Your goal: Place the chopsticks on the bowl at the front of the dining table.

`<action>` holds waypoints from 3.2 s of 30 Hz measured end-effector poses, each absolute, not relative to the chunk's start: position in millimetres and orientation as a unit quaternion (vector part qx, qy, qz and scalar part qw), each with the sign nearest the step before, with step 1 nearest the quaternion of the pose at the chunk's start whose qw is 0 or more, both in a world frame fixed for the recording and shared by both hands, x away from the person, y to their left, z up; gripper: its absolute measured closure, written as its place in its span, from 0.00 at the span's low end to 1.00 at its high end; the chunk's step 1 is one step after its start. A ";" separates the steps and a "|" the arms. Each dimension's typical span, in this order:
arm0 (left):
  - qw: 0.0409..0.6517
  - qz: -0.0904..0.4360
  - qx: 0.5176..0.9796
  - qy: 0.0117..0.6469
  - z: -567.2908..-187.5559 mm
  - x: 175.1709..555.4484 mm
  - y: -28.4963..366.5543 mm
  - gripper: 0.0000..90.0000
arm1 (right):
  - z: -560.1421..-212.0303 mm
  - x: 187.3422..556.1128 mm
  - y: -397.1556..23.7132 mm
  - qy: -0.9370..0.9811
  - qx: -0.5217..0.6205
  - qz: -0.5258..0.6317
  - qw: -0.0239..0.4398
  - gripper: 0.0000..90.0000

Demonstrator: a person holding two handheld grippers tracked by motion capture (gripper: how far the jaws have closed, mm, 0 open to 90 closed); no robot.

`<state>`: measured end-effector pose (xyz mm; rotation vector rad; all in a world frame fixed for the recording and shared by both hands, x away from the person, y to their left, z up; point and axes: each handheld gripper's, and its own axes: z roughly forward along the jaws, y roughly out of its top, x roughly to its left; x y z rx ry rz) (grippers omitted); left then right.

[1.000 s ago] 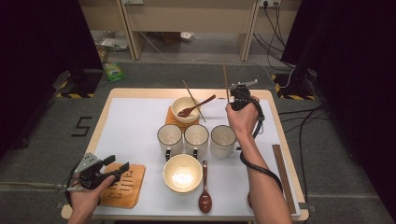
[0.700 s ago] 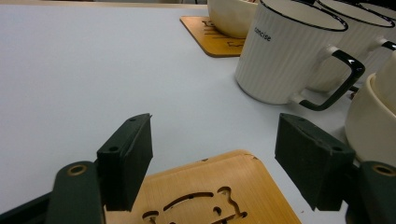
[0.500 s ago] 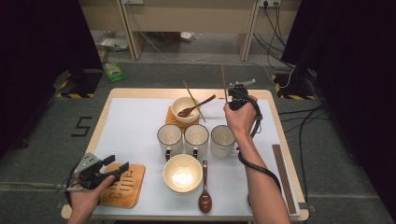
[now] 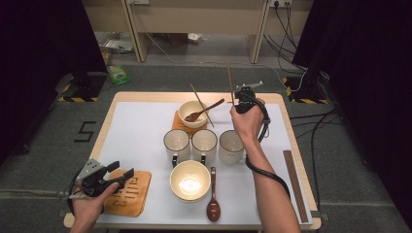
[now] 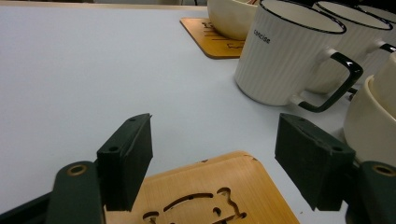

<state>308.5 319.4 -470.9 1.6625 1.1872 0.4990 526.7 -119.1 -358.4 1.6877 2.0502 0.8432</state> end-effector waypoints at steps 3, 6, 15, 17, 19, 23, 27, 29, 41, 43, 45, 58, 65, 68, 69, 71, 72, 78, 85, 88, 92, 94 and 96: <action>0.496 0.206 0.686 0.490 -471.0 308.6 319.4 0.30 | -358.3 527.1 -117.2 0.724 0.597 0.298 0.175 0.95; 0.496 0.206 0.687 0.490 -471.1 308.5 319.0 0.30 | -358.3 527.5 -116.3 0.724 0.596 0.298 0.176 0.95; 0.497 0.205 0.686 0.490 -471.0 308.7 318.9 0.30 | -359.3 528.8 -114.0 0.725 0.595 0.298 0.175 0.95; 0.497 0.206 0.686 0.490 -470.9 308.8 318.9 0.30 | -359.1 529.0 -113.1 0.724 0.597 0.299 0.173 0.95; 0.496 0.206 0.686 0.490 -470.8 308.7 319.2 0.30 | -359.7 529.4 -112.6 0.725 0.595 0.299 0.175 0.95; 0.496 0.206 0.686 0.490 -470.8 308.7 319.4 0.30 | -360.8 530.2 -110.9 0.725 0.595 0.299 0.174 0.95; 0.496 0.206 0.685 0.491 -470.4 308.5 319.5 0.30 | -361.0 530.3 -110.0 0.727 0.593 0.299 0.174 0.95; 0.496 0.206 0.686 0.491 -470.4 308.5 319.6 0.30 | -361.1 530.5 -109.2 0.727 0.594 0.298 0.173 0.95; 0.497 0.206 0.686 0.491 -470.5 308.6 319.6 0.30 | -360.3 531.9 -105.7 0.728 0.590 0.301 0.174 0.95; 0.497 0.206 0.686 0.491 -470.5 308.6 319.6 0.30 | -360.4 532.1 -105.6 0.729 0.590 0.302 0.175 0.95; 0.496 0.207 0.686 0.491 -470.1 308.5 319.9 0.30 | -360.4 532.3 -104.8 0.728 0.591 0.300 0.173 0.95; 0.496 0.207 0.686 0.491 -470.0 308.5 320.5 0.30 | -358.8 532.8 -100.4 0.730 0.587 0.304 0.175 0.95; 0.496 0.207 0.686 0.491 -469.9 308.5 320.4 0.30 | -358.6 533.3 -97.6 0.730 0.586 0.304 0.174 0.95; 0.496 0.208 0.685 0.491 -469.7 308.4 320.6 0.30 | -358.2 533.6 -96.4 0.731 0.585 0.305 0.175 0.95; 0.496 0.208 0.685 0.491 -469.7 308.4 320.6 0.30 | -358.1 533.7 -96.0 0.731 0.583 0.306 0.176 0.95; 0.496 0.207 0.686 0.491 -469.9 308.5 320.4 0.30 | -357.9 533.6 -94.2 0.733 0.582 0.306 0.176 0.95; 0.496 0.207 0.686 0.490 -469.8 308.4 320.4 0.30 | -357.8 533.4 -93.6 0.732 0.583 0.305 0.175 0.95; 0.497 0.208 0.685 0.490 -469.8 308.4 320.6 0.30 | -358.6 534.0 -92.8 0.735 0.579 0.305 0.177 0.95; 0.496 0.207 0.686 0.490 -469.9 308.5 320.3 0.30 | -358.2 533.8 -91.5 0.733 0.582 0.306 0.175 0.95; 0.497 0.208 0.686 0.490 -469.6 308.4 320.5 0.30 | -358.5 534.0 -91.0 0.734 0.580 0.306 0.174 0.95; 0.496 0.207 0.686 0.491 -470.1 308.4 320.4 0.30 | -358.6 534.1 -89.9 0.734 0.580 0.306 0.174 0.95; 0.496 0.207 0.686 0.490 -470.0 308.5 320.3 0.30 | -358.8 534.3 -89.7 0.735 0.579 0.306 0.175 0.95; 0.496 0.207 0.686 0.490 -469.9 308.5 320.3 0.30 | -358.7 534.3 -89.0 0.735 0.580 0.306 0.173 0.95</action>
